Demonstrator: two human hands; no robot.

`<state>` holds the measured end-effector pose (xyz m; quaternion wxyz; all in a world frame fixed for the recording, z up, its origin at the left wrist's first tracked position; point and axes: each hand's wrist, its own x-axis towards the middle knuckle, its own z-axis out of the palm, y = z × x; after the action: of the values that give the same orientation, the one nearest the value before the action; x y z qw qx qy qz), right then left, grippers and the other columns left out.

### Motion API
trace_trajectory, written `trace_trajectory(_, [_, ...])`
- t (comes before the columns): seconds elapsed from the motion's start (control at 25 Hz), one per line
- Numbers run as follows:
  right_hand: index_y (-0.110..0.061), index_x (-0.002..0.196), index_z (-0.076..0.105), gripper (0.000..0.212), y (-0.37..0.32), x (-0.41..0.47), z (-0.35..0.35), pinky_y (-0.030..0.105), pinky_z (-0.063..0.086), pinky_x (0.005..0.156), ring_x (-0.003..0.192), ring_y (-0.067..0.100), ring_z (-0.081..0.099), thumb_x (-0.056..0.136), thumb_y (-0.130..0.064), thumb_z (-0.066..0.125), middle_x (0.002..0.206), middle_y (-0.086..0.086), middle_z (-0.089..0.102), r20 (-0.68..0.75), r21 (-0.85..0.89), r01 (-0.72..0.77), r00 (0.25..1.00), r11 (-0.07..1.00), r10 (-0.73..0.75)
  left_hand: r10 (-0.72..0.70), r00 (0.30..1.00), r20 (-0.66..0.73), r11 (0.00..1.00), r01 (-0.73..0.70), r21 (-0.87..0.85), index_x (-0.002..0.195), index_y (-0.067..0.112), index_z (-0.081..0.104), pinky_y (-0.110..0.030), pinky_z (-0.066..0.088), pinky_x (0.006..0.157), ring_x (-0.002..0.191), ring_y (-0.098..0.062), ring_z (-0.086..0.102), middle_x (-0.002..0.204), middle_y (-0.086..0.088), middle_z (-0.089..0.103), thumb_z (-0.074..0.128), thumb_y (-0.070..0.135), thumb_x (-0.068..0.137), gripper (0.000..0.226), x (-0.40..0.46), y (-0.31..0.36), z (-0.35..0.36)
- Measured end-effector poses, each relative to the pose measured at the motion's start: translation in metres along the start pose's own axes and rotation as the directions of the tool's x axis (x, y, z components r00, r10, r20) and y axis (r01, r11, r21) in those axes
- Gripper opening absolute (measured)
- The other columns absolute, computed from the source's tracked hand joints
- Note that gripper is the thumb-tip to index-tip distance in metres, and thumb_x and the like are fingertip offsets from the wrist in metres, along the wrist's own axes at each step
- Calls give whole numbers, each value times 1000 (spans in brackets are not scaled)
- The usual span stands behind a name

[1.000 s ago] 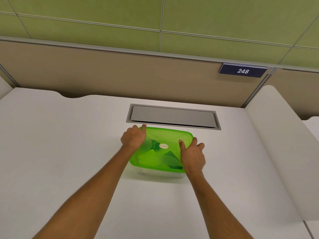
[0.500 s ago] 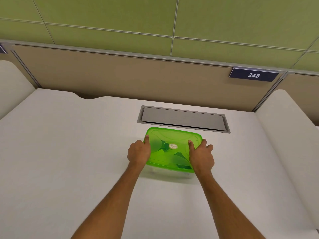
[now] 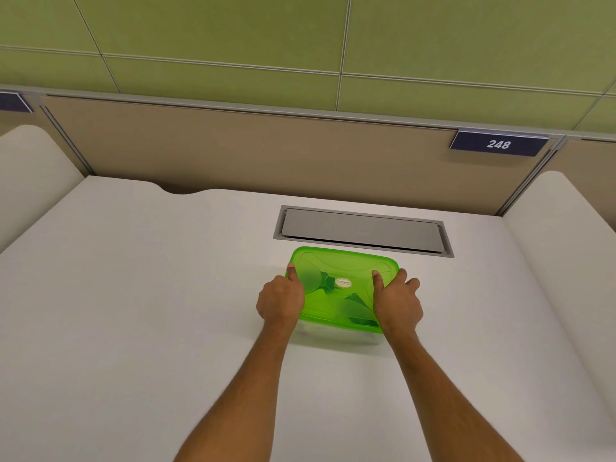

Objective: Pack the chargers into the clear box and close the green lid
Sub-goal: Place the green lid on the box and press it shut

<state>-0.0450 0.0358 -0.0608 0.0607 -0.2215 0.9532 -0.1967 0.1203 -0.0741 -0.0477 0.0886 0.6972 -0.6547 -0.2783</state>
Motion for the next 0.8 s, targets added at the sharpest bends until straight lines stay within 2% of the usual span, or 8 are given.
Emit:
trace_trajectory(0.2, [-10,136,37,66,0,-1,0,35,38,60,92,43,62,94,-60,33,125,18,46,-5,-9,15,1000,1000,-15,4,995,-96,981,-22,-195,99,-3,65,-44,46,81,99,-42,59,103,-26,66,23,46,99,64,0,-8,5])
trace_trajectory(0.8, [-10,139,35,66,-2,-2,-6,37,38,63,95,44,61,95,-58,33,128,20,44,40,3,22,999,1000,-22,34,990,-137,960,-71,-271,94,-3,65,-44,47,78,95,-43,59,97,-27,67,29,38,100,55,0,-16,10])
